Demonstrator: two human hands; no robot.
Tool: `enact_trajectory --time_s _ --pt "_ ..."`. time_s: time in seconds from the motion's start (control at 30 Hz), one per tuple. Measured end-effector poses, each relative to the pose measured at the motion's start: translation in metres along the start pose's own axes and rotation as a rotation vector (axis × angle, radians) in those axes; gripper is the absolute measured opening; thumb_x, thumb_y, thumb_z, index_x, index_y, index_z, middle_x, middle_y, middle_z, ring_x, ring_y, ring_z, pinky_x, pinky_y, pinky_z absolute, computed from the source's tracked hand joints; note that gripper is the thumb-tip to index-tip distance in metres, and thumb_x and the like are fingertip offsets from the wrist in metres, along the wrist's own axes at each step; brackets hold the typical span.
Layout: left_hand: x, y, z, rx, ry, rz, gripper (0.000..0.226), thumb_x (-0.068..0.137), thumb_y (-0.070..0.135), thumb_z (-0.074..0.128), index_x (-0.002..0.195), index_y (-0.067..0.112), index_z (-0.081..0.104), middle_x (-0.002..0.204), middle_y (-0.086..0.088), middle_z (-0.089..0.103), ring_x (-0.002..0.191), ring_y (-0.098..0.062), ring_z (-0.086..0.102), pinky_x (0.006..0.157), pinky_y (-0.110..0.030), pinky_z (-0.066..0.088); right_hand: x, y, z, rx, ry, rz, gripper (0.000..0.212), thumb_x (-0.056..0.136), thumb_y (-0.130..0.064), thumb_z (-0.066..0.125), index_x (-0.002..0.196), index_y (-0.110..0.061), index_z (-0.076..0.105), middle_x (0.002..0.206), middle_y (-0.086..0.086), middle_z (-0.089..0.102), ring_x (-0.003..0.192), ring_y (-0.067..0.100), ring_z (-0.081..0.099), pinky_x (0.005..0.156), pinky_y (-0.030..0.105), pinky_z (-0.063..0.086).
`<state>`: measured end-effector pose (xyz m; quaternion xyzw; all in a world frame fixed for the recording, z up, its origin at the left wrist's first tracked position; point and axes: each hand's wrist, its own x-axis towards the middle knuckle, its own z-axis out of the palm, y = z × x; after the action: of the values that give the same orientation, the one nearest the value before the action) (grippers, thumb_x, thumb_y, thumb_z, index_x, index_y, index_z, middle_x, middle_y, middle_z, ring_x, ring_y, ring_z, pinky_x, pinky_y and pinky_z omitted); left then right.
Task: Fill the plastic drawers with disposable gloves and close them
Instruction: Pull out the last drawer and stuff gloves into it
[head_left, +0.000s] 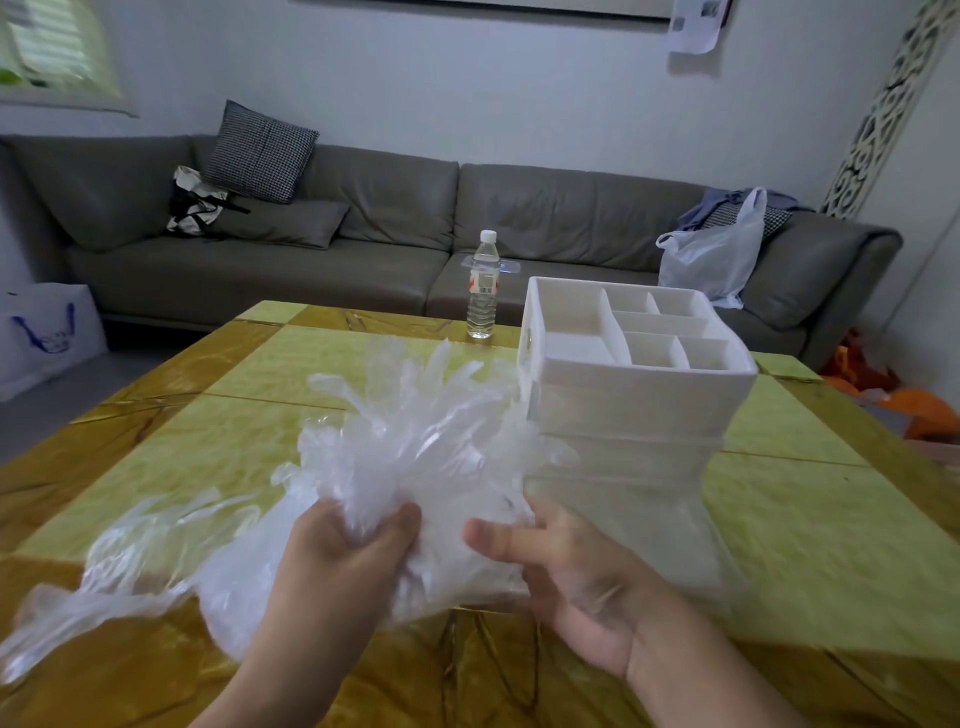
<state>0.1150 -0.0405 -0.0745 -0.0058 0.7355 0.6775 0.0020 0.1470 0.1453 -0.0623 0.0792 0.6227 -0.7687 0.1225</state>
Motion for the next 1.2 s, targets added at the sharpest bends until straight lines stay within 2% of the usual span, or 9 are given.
enact_trajectory --time_s 0.17,0.23,0.37,0.5,0.57,0.73,0.93,1.03,1.2 --pt "-0.01 0.004 0.005 0.147 -0.16 0.1 0.019 0.092 0.028 0.076 0.085 0.011 0.078 0.074 -0.005 0.079 0.068 -0.023 0.077 0.068 -0.049 0.062 0.012 0.011 0.006 0.073 0.376 0.056 0.046 0.084 -0.028 0.086 0.123 -0.007 0.072 0.1 0.017 0.081 0.089 0.036 0.08 0.08 0.048 0.065" --pt "-0.012 0.004 0.005 0.165 -0.201 0.106 0.02 0.092 0.031 0.076 0.084 0.014 0.079 0.073 -0.005 0.078 0.067 -0.023 0.077 0.064 -0.046 0.06 0.009 0.008 0.005 0.077 0.365 0.023 0.024 0.09 -0.016 0.08 0.11 -0.002 0.079 0.099 0.021 0.08 0.091 0.039 0.079 0.088 0.055 0.064" --pt "-0.012 0.009 0.005 0.129 -0.241 0.107 0.015 0.093 0.028 0.077 0.087 0.014 0.078 0.073 -0.001 0.078 0.067 -0.015 0.076 0.06 -0.032 0.054 0.005 0.008 0.007 0.058 0.359 -0.052 0.015 0.088 -0.004 0.081 0.102 0.002 0.08 0.097 0.024 0.08 0.09 0.043 0.079 0.09 0.062 0.061" --pt "-0.008 0.015 0.002 0.029 -0.071 0.038 0.031 0.098 0.039 0.065 0.089 0.01 0.071 0.054 0.002 0.066 0.045 -0.011 0.062 0.045 -0.019 0.044 0.01 0.013 0.008 -0.004 0.419 -0.108 0.009 0.091 0.0 0.077 0.1 0.0 0.079 0.092 0.02 0.081 0.086 0.039 0.08 0.084 0.056 0.065" --pt "-0.002 0.018 -0.005 -0.052 -0.018 0.019 0.033 0.103 0.044 0.055 0.096 0.018 0.074 0.071 -0.007 0.072 0.058 -0.024 0.069 0.054 -0.029 0.052 0.009 0.014 0.007 -0.039 0.437 -0.127 0.008 0.091 -0.003 0.079 0.099 -0.003 0.079 0.091 0.017 0.081 0.085 0.037 0.08 0.084 0.056 0.065" --pt "0.005 0.02 -0.014 -0.36 0.036 -0.162 0.03 0.105 0.04 0.054 0.106 0.02 0.076 0.098 -0.009 0.079 0.08 -0.027 0.075 0.073 -0.048 0.06 0.01 0.015 0.004 -0.04 0.46 -0.163 0.006 0.091 -0.005 0.08 0.097 -0.006 0.08 0.091 0.014 0.082 0.087 0.035 0.08 0.087 0.06 0.063" --pt "-0.007 0.019 -0.007 -0.305 -0.399 -0.421 0.048 0.092 0.051 0.063 0.112 0.012 0.08 0.111 -0.015 0.078 0.103 -0.036 0.076 0.101 -0.055 0.053 0.015 0.016 0.003 -0.034 0.438 -0.219 0.006 0.091 -0.009 0.081 0.097 -0.008 0.082 0.095 0.015 0.081 0.091 0.037 0.079 0.09 0.062 0.062" --pt "-0.01 0.012 -0.005 -0.215 -0.42 -0.268 0.024 0.084 0.02 0.08 0.105 0.008 0.082 0.106 -0.019 0.078 0.101 -0.035 0.076 0.102 -0.054 0.053 0.013 0.016 0.004 -0.033 0.4 -0.227 0.003 0.091 -0.007 0.08 0.093 -0.006 0.081 0.093 0.019 0.081 0.09 0.039 0.079 0.091 0.062 0.061" --pt "-0.011 0.009 -0.004 0.139 -0.265 -0.026 0.013 0.095 0.015 0.074 0.092 0.026 0.081 0.089 -0.004 0.081 0.087 -0.021 0.078 0.086 -0.051 0.061 0.014 0.01 -0.001 0.076 0.403 -0.205 0.022 0.082 -0.014 0.084 0.102 -0.006 0.081 0.1 0.02 0.08 0.096 0.04 0.078 0.096 0.064 0.059"
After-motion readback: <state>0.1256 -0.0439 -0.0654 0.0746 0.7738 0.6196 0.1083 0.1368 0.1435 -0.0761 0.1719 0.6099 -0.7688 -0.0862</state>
